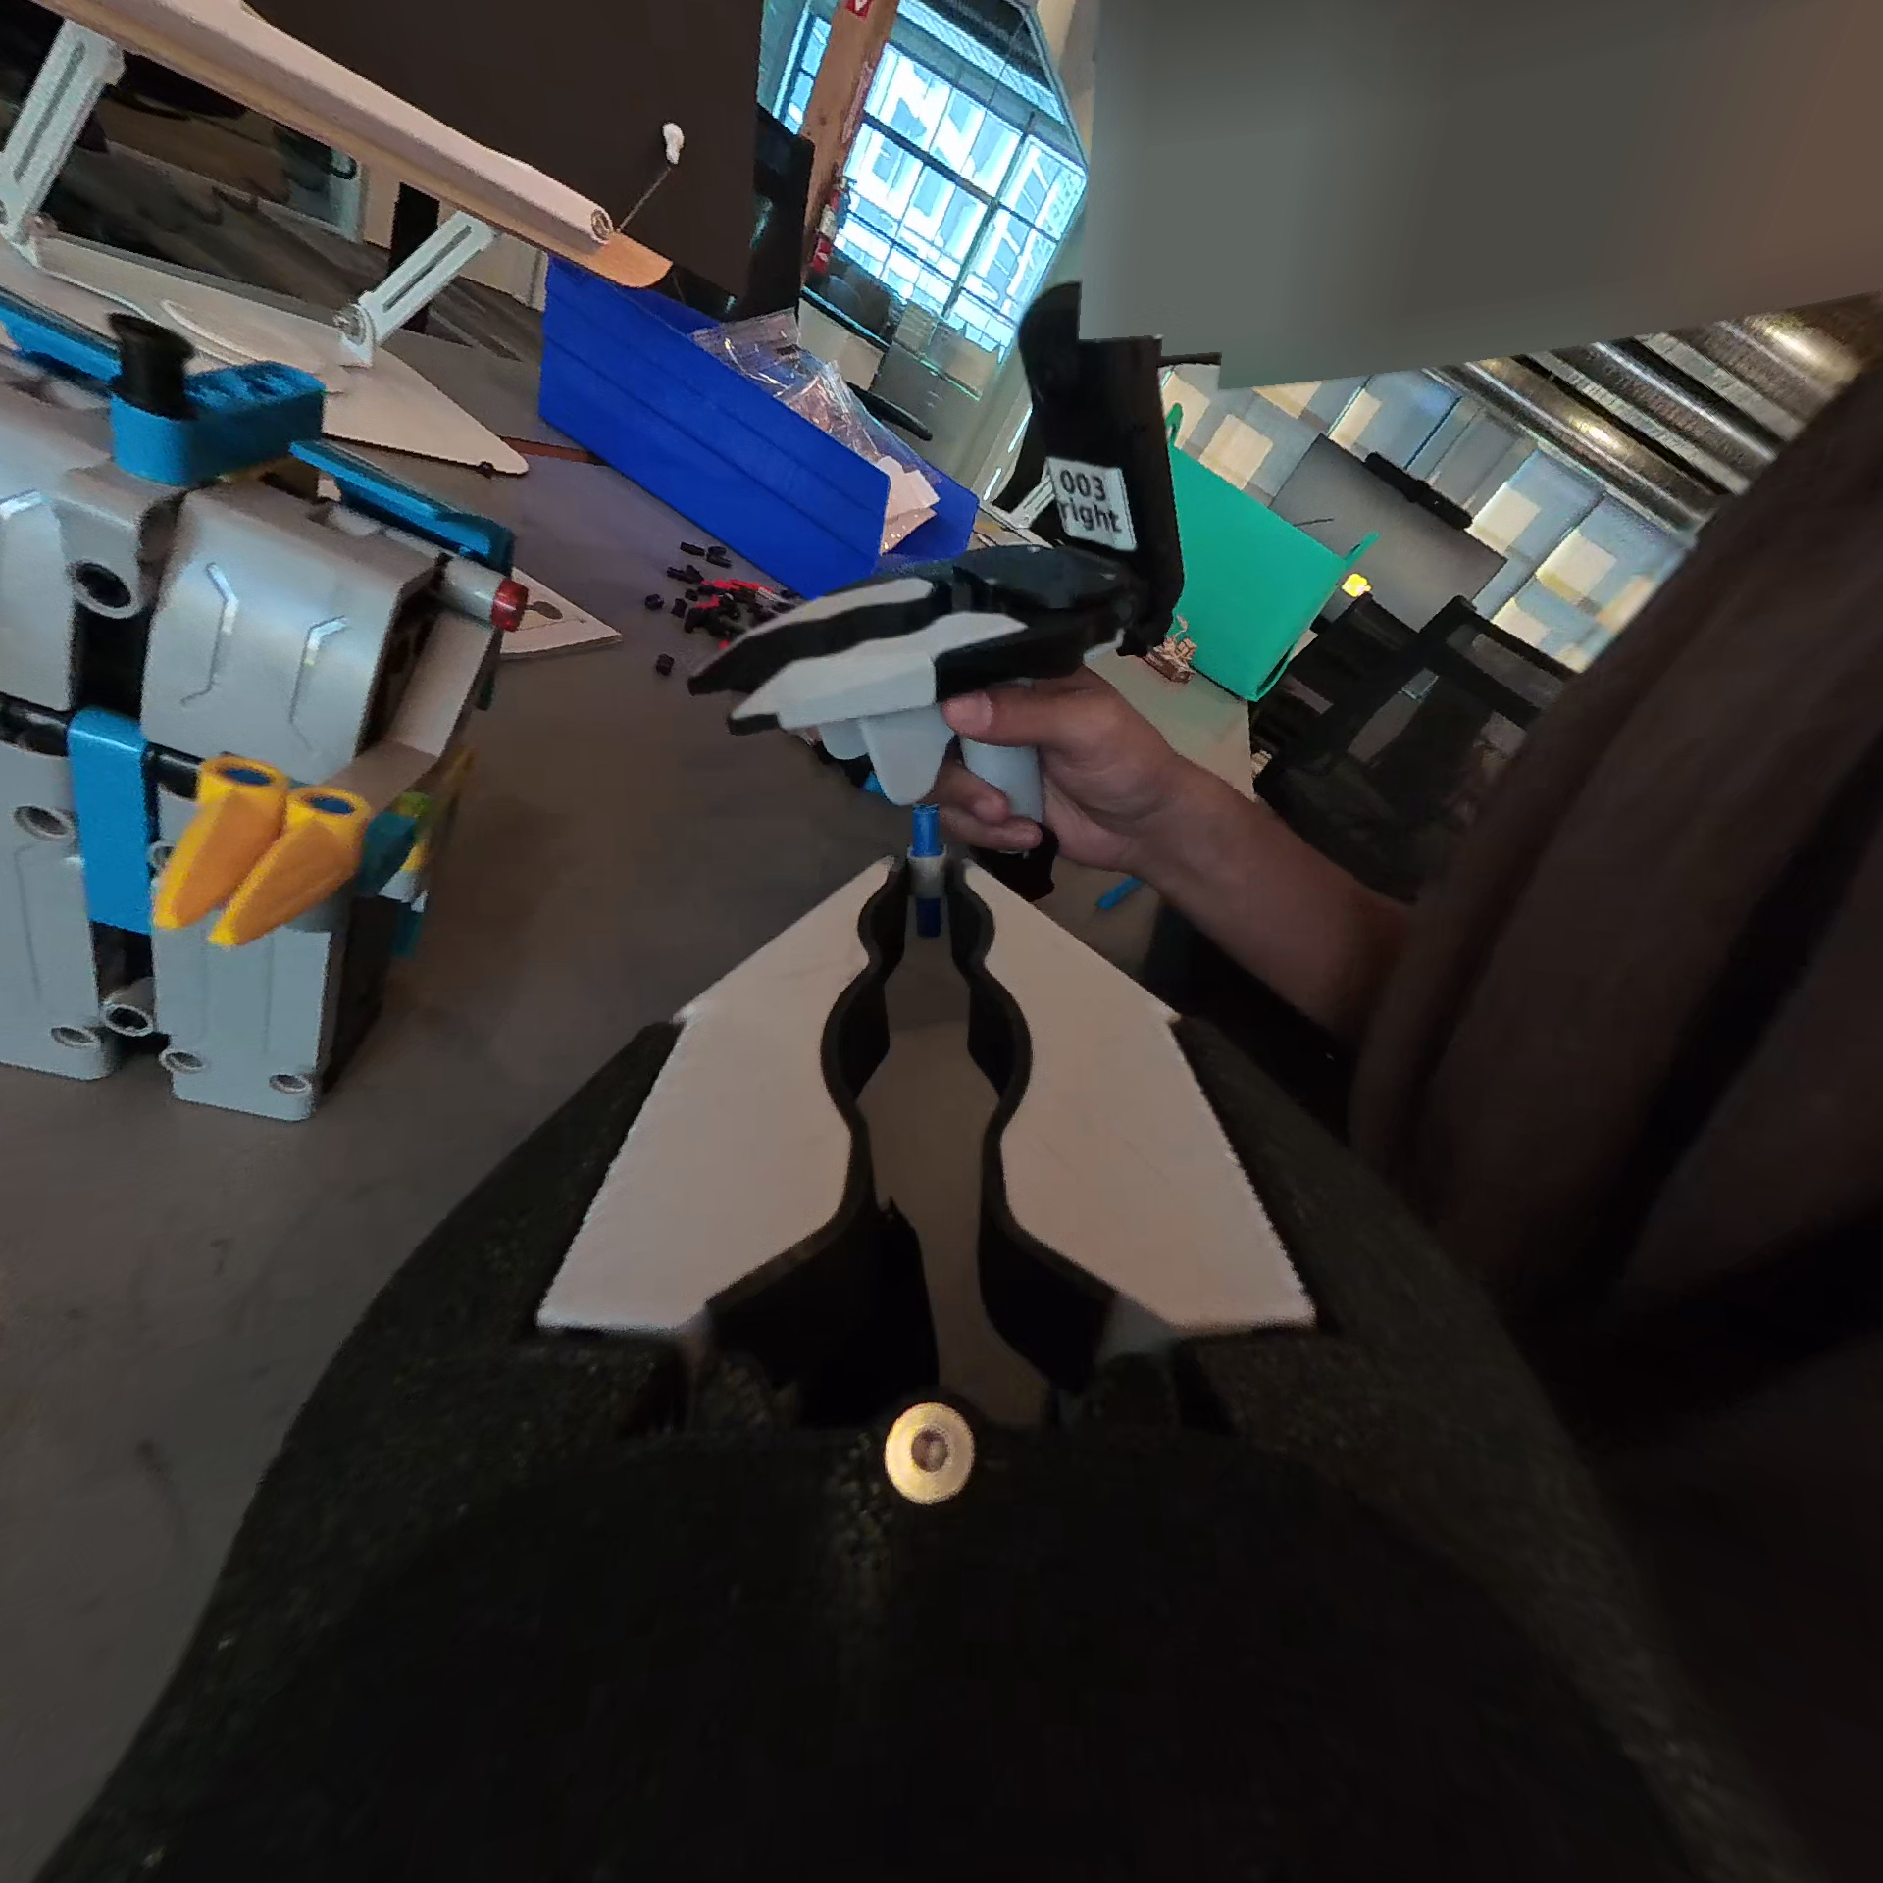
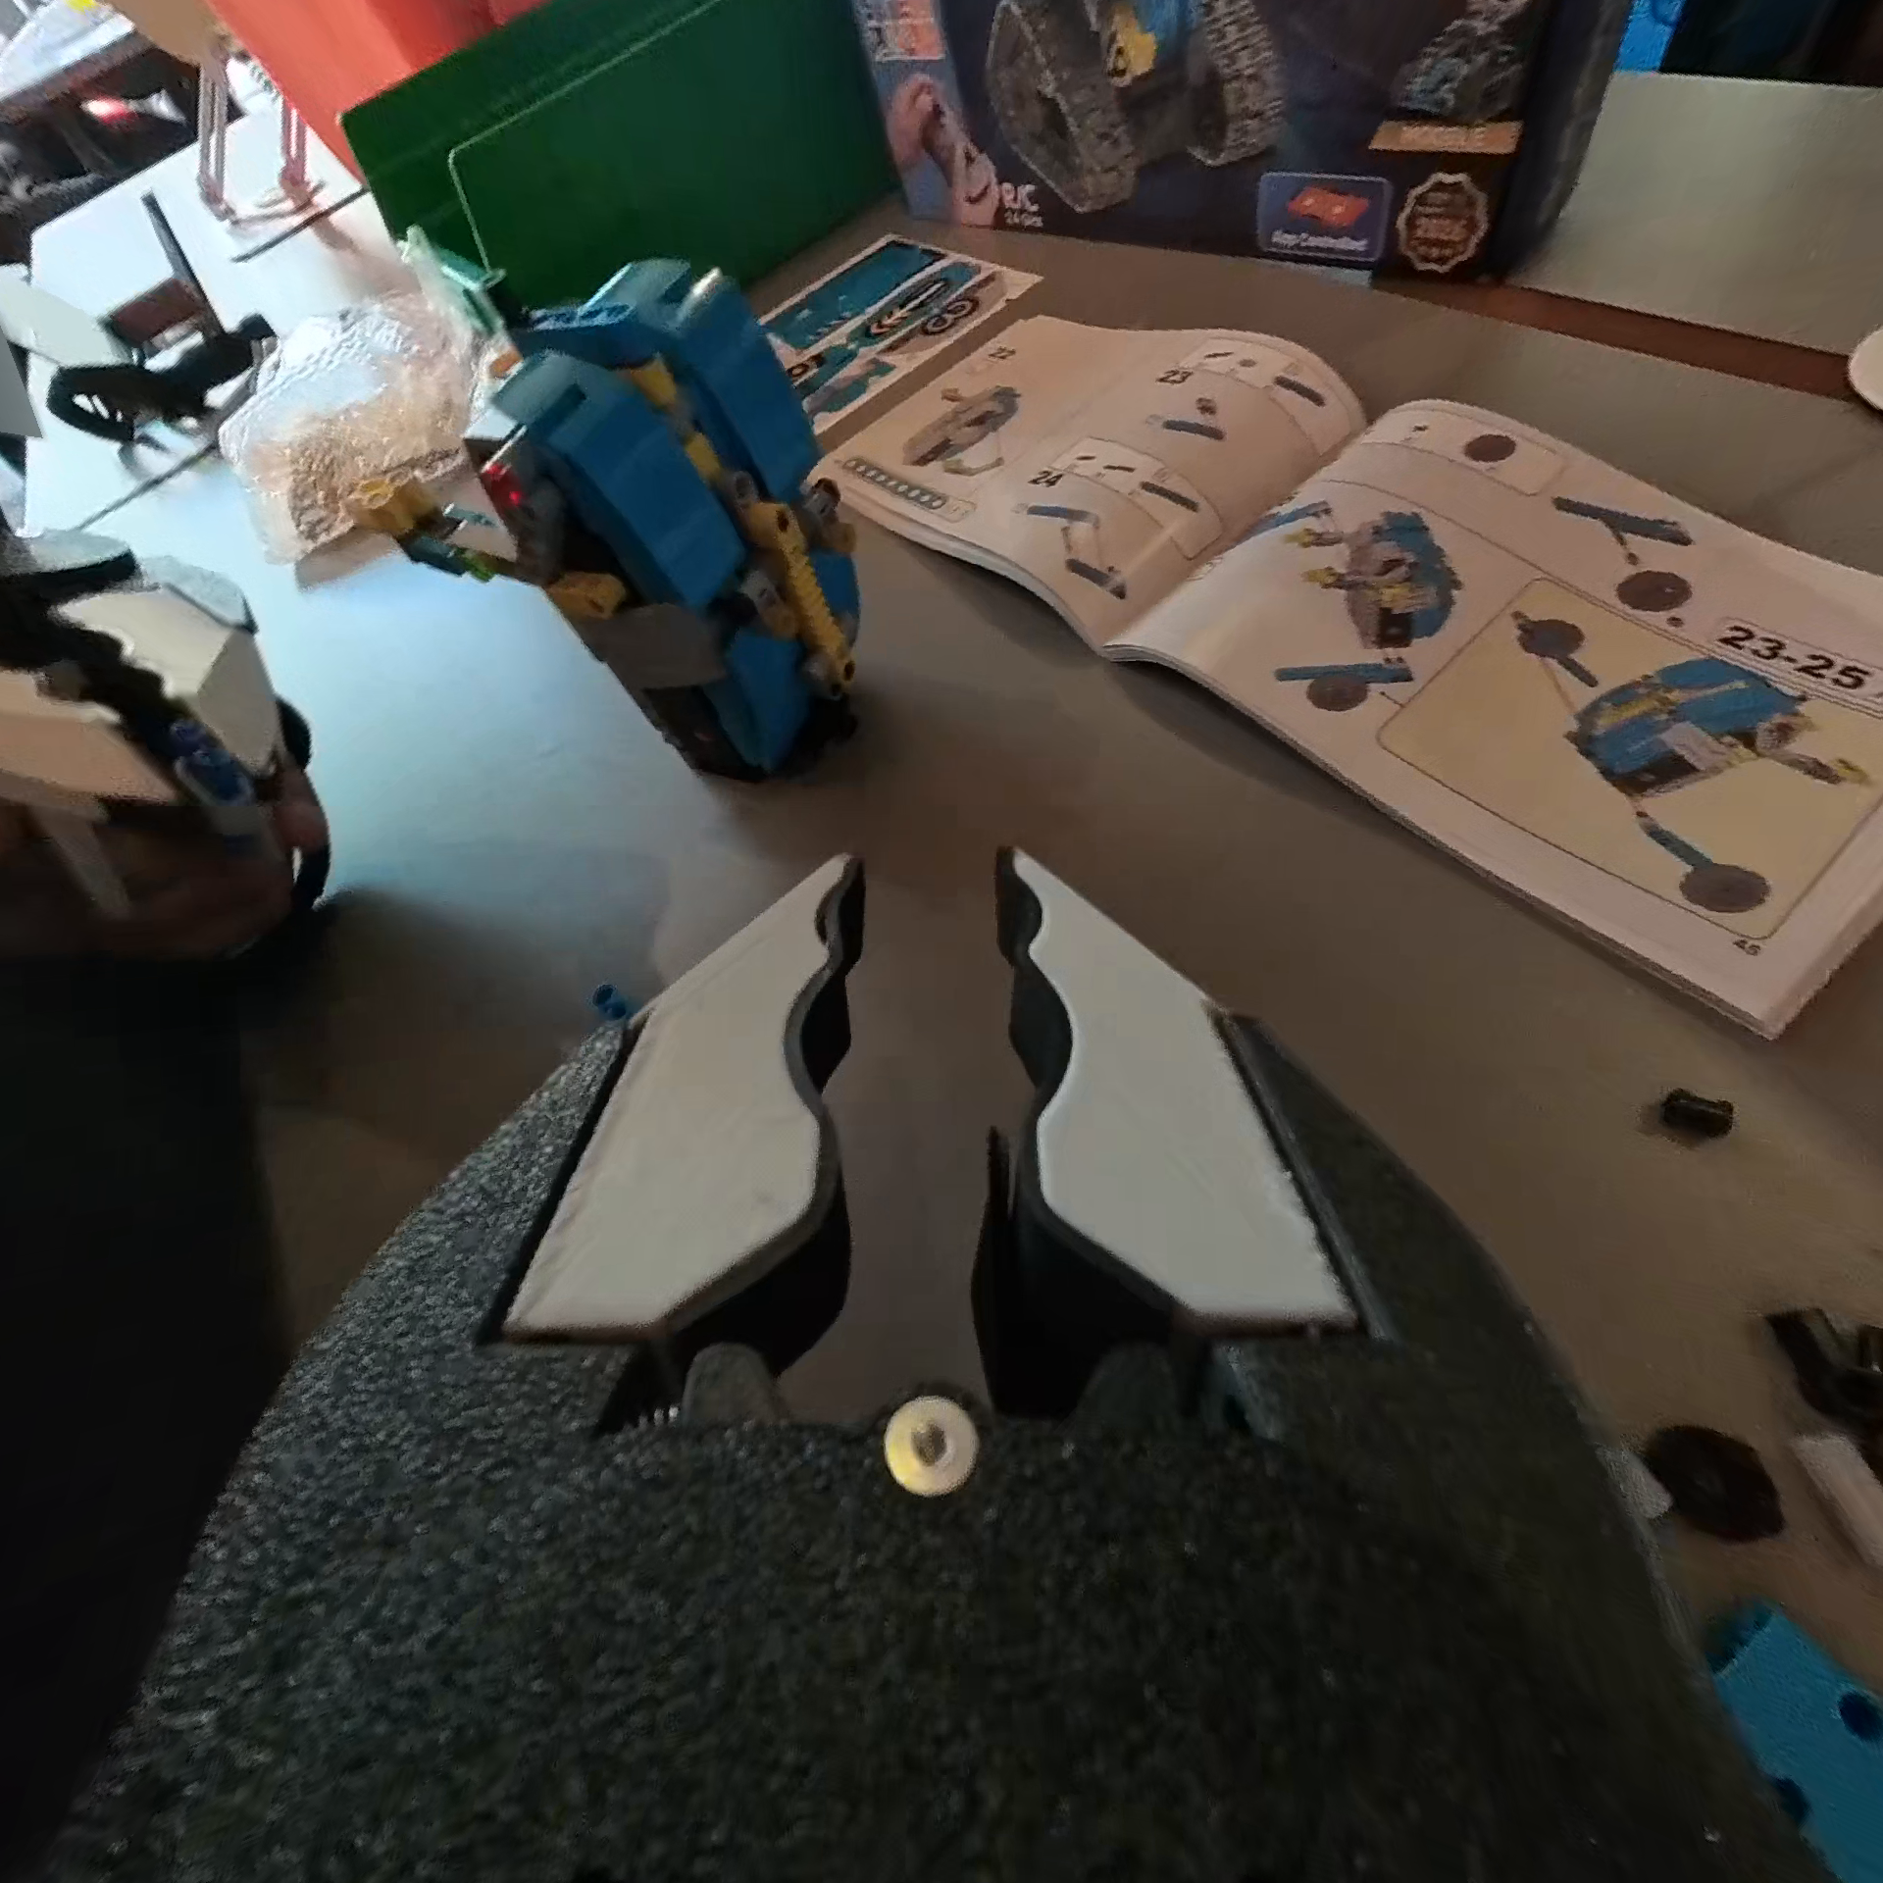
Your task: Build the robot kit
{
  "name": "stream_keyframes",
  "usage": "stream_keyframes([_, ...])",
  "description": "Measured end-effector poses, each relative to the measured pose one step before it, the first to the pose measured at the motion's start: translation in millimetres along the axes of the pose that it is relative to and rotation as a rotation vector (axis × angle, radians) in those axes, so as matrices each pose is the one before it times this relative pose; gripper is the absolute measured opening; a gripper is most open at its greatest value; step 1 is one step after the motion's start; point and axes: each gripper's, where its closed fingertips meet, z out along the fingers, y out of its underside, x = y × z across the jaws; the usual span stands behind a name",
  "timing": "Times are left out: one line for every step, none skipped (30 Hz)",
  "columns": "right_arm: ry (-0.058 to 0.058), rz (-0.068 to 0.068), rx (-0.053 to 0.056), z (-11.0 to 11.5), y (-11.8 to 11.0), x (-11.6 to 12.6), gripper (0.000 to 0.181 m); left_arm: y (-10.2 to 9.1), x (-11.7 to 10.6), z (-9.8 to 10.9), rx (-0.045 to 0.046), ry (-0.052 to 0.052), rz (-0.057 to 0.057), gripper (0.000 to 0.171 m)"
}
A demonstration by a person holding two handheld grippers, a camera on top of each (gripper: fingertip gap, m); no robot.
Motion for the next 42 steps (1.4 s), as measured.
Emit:
stream_keyframes([-0.0087, -0.0142, -0.004, -0.17, 1.3, -2.76, 0.026, -0.87, -1.27, -1.07, 0.00717, -0.0073, -0.0007, 0.007])
stream_keyframes([-0.0143, -0.0092, 0.0029, -0.7, -0.03, -3.66, 0.026, -1.32, -1.49, -1.4, 0.00889, -0.0073, -0.0032, 0.007])
stream_keyframes([-0.0166, -0.0067, 0.0053, -0.74, -0.94, -3.79, 0.025, -1.4, -2.31, -1.51, 0.00919, -0.0125, -0.0027, 0.007])
stream_keyframes([-0.0145, -0.0064, 0.0042, -0.55, -1.13, -3.21, 0.024, -1.15, -2.55, -1.46, 0.00694, -0.0155, 0.0019, 0.007])
stream_keyframes([-0.017, -0.0028, -0.0004, -0.1, -0.43, -3.29, 0.024, -0.92, -1.62, -1.31, 0.0048, -0.0119, 0.0064, 0.007])
stream_keyframes([-0.0266, -0.0002, -0.0129, 0.84, 1.83, -4.55, 0.024, -1.1, -0.83, -1.23, 0.00618, -0.0081, 0.0059, 0.007])
stream_keyframes([-0.0402, -0.0052, -0.0342, 2.13, 5.63, -6.81, 0.024, -1.21, -0.88, -1.07, 0.00766, -0.0078, 0.004, 0.007])
stream_keyframes([-0.0524, -0.0254, -0.0628, 2.95, 10.35, -9.65, 0.025, -0.73, -1.01, -0.86, 0.00401, -0.0073, 0.0035, 0.007])
stream_keyframes([-0.056, -0.0543, -0.0802, 3.51, 12.78, -12.32, 0.026, -0.04, -0.71, -0.43, 0.00025, -0.0042, 0.0012, 0.007])
stream_keyframes([-0.0308, -0.0736, -0.0583, 3.89, 9.15, -10.61, 0.027, -0.41, -0.74, -0.39, 0.00158, -0.0035, -0.0021, 0.007])
stream_keyframes([-0.0054, -0.0629, -0.015, 3.06, 2.42, -7.93, 0.03, -0.45, -1.13, -0.54, 0.00231, -0.0046, -0.0032, 0.007])
stream_keyframes([0.0051, -0.0443, -0.0007, 2.3, -0.29, -4.98, 0.031, -0.09, -0.79, -0.34, -0.00019, -0.0015, -0.0042, 0.007])
stream_keyframes([-0.0054, -0.0299, -0.0114, 2.09, 1.24, -4.31, 0.031, 0.26, -0.29, -0.19, -0.00161, 0.0031, -0.0068, 0.007])
stream_keyframes([-0.0019, -0.0132, -0.0264, 2.64, 4.14, -1.46, 0.031, 0.12, -0.7, -0.03, -0.00099, 0.0015, -0.008, 0.007])
stream_keyframes([0.0054, -0.0048, -0.0228, 3.11, 4.52, 0.97, 0.031, -0.02, -0.89, 0.1, -0.00006, -0.0009, -0.0071, 0.007])
stream_keyframes([0.01, -0.0019, -0.0209, 3.22, 4.39, 2.09, 0.031, 0.61, -0.56, 0.47, -0.00316, 0.0015, -0.0071, 0.007])
stream_keyframes([0.0021, -0.0044, -0.0201, 3.13, 3.88, 0.43, 0.031, 1.55, -0.05, 1.14, -0.00934, 0.0048, -0.0073, 0.007])
stream_keyframes([0.01, -0.0098, -0.014, 2.27, 2.45, 0.95, 0.031, 1.66, 0.3, 1.47, -0.01066, 0.0064, -0.0046, 0.007])
stream_keyframes([0.0135, -0.0158, -0.0099, 1.57, 1.43, 0.8, 0.031, 1.43, 0.91, 1.34, -0.00856, 0.0076, -0.0009, 0.007])
stream_keyframes([0.0058, -0.0173, -0.0048, 0.66, 0.23, -0.62, 0.031, 0.94, 1.71, 1.33, -0.00616, 0.0112, 0.0024, 0.007])
stream_keyframes([0.0042, -0.0156, 0.0084, -0.86, -2.24, -0.89, 0.031, 0.87, 3.24, 1.54, -0.00571, 0.0182, 0.0053, 0.007])
stream_keyframes([-0.0069, -0.0077, 0.0354, -3.18, -6.87, -2.65, 0.031, 0.8, 4.54, 2.13, -0.00596, 0.0248, 0.0063, 0.007])
stream_keyframes([-0.0319, 0.0033, 0.0633, -5.13, -12.07, -5.85, 0.03, 0.68, 5.11, 2.78, -0.00649, 0.0274, 0.0075, 0.007])
stream_keyframes([-0.047, 0.0165, 0.0839, -6.13, -16.27, -7.69, 0.03, 0.43, 5.74, 2.97, -0.00556, 0.0307, 0.0074, 0.007])
stream_keyframes([-0.0556, 0.0242, 0.0869, -5.94, -17.11, -8.68, 0.029, -0.15, 5.24, 2.76, -0.00249, 0.0272, 0.0059, 0.007])
stream_keyframes([-0.062, 0.0259, 0.0766, -5.54, -15.14, -9.45, 0.029, -0.07, 3.17, 2.23, -0.00346, 0.0119, 0.0114, 0.007])
stream_keyframes([-0.0457, 0.0287, 0.0595, -4.71, -11.26, -6.46, 0.029, 0.98, 2.34, 1.76, -0.00975, 0.0021, 0.0211, 0.007])
stream_keyframes([-0.0297, 0.0316, 0.0464, -3.55, -7.72, -3.42, 0.03, 2.49, 2.46, 1.64, -0.01786, 0.0008, 0.027, 0.007])
stream_keyframes([-0.0252, 0.0324, 0.0337, -2.26, -4.9, -2.59, 0.032, 3.0, 4.19, 1.75, -0.01937, 0.0079, 0.03, 0.007])
stream_keyframes([-0.0268, 0.0293, 0.0161, -0.47, -2.11, -3.15, 0.033, 3.2, 5.35, 1.91, -0.01982, 0.0115, 0.035, 0.007])
stream_keyframes([-0.0198, 0.0173, 0.0058, 1.05, -1.29, -2.8, 0.033, 4.02, 4.39, 2.48, -0.02618, 0.0052, 0.0389, 0.007])
stream_keyframes([-0.0086, 0.0047, 0.0033, 1.49, -1.07, -2.44, 0.029, 4.47, 2.75, 2.8, -0.02904, -0.0036, 0.0337, 0.007])
stream_keyframes([-0.0138, -0.0044, -0.0158, 2.22, 2.73, -3.48, 0.021, 3.42, 2.35, 2.59, -0.02331, -0.0015, 0.0254, 0.007])
stream_keyframes([-0.0044, -0.0048, -0.0382, 2.8, 7.07, -1.66, 0.016, 1.95, 2.23, 1.73, -0.01511, -0.0001, 0.0192, 0.006])
stream_keyframes([0.0023, 0.0006, -0.0227, 1.79, 5.39, 0.14, 0.015, 1.91, 0.6, 0.94, -0.01222, -0.0065, 0.0142, 0.006])
stream_keyframes([-0.0036, 0.0097, 0.0009, -0.43, 1.12, -0.02, 0.015, 0.94, 0.45, 0.36, -0.00548, -0.0036, 0.0083, 0.007])
stream_keyframes([-0.0084, 0.0109, 0.0033, -0.84, -0.59, -0.56, 0.014, -0.81, 0.34, -0.25, 0.00354, -0.0021, 0.0037, 0.007])
stream_keyframes([0.0032, 0.0009, 0.0071, -0.69, -1.7, 0.49, 0.01, -1.23, -0.49, -0.55, 0.00691, -0.0034, -0.0011, 0.007])
stream_keyframes([0.0019, -0.008, 0.0016, -0.29, -0.51, -0.16, 0.006, -0.43, -0.19, -0.49, 0.00428, 0.0025, -0.0075, 0.007])
stream_keyframes([0.0031, -0.0058, -0.0033, 0.41, -0.02, 0.16, 0.005, -0.04, -0.84, -0.3, 0.00332, 0.0021, -0.0111, 0.007])
stream_keyframes([0.0159, -0.0085, 0.0042, 0.36, -1.23, 1.8, 0.005, -0.83, -1.89, -0.64, 0.00598, -0.0028, -0.014, 0.007])
stream_keyframes([0.0132, -0.0033, 0.009, 0.53, -1.63, 1.35, 0.004, -1.48, -1.03, -1.12, 0.01087, 0.0027, -0.0123, 0.008])
